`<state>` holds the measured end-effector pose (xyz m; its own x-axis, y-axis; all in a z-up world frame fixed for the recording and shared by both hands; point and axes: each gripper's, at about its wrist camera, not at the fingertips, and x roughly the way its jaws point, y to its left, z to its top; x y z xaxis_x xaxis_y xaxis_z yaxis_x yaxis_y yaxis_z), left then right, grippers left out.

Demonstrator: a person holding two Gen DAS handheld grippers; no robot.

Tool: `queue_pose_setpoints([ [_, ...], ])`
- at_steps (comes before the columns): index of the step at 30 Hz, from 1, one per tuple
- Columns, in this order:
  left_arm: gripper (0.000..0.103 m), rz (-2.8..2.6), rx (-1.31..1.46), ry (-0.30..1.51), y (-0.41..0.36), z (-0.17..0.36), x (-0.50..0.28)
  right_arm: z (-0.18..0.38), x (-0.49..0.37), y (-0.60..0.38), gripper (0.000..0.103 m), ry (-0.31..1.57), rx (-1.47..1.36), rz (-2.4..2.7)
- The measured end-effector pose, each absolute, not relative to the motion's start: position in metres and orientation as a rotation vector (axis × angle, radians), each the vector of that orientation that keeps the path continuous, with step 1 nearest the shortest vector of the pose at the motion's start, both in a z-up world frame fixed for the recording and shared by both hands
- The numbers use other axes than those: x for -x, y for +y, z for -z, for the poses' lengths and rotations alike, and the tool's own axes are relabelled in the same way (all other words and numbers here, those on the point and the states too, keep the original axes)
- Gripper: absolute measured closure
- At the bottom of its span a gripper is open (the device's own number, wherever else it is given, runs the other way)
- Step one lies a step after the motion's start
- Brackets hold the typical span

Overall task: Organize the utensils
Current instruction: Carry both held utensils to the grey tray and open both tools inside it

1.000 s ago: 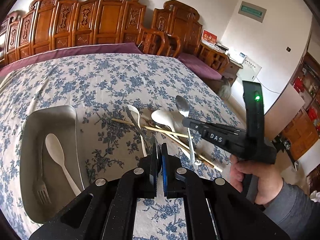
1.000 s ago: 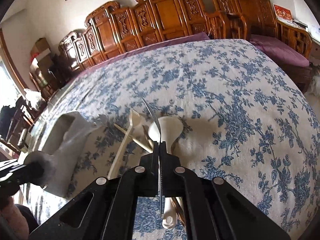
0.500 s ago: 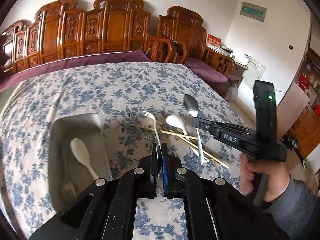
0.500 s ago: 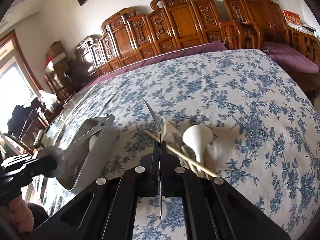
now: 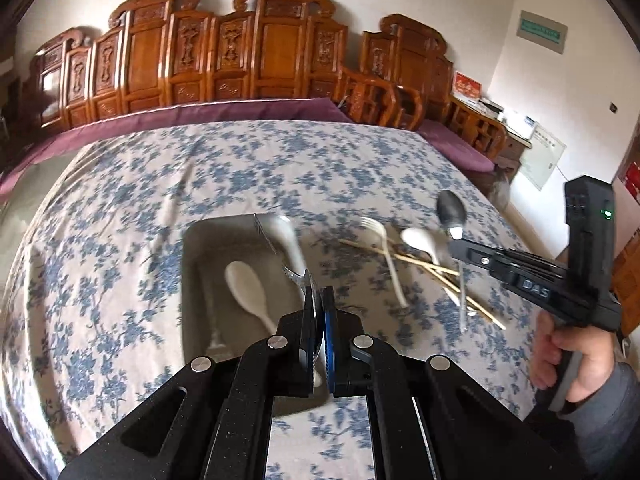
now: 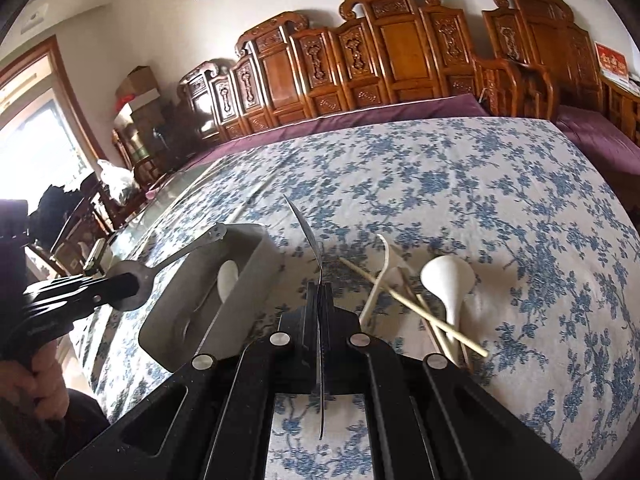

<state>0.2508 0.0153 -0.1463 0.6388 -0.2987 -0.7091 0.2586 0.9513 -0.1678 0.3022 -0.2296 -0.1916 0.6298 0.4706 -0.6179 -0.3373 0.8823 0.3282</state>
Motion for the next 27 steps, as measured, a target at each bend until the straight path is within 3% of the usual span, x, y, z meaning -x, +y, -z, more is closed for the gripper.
queue_pose_setpoints([
  [15,0.100,0.237,0.101,0.936,0.048,0.197,-0.268,0.191,-0.304,-0.157,0.100,0.793,-0.106,-0.577],
  [27,0.099,0.215,0.116,0.936,0.059,0.195,-0.270,0.199,-0.326,-0.108,0.100,0.849,-0.147,-0.622],
])
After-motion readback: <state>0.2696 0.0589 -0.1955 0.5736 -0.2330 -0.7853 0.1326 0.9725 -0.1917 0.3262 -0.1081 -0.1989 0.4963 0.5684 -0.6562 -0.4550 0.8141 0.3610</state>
